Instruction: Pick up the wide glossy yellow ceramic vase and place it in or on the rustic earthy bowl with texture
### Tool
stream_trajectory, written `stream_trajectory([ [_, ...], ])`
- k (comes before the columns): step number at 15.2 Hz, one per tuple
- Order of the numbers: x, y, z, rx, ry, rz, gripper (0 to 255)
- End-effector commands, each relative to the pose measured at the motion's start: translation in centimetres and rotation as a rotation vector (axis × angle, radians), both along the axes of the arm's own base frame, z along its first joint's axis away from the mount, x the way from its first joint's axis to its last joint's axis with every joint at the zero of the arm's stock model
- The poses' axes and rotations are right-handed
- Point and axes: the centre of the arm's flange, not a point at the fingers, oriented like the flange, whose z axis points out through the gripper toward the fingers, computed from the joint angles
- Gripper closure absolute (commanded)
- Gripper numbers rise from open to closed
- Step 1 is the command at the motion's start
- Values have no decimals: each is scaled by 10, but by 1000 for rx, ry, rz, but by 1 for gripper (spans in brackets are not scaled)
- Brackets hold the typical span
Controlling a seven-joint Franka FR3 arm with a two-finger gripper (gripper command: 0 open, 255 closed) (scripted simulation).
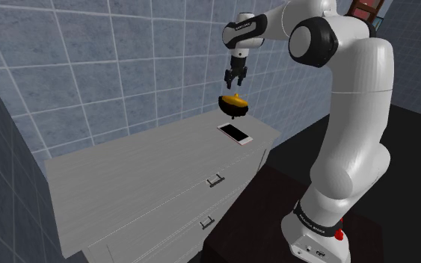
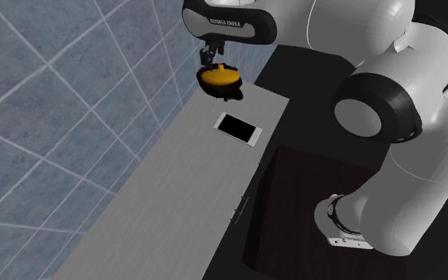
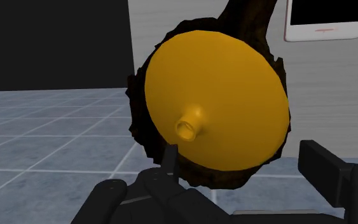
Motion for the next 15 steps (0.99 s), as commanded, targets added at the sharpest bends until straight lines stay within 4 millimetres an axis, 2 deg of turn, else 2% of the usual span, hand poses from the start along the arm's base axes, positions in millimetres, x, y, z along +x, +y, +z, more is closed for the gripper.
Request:
stream_trajectory([
  [1,0,0,0,0,0,0,0],
  [3,0,0,0,0,0,0,0],
  [7,0,3,50,0,0,0,0],
  [15,0,3,50,0,0,0,0],
])
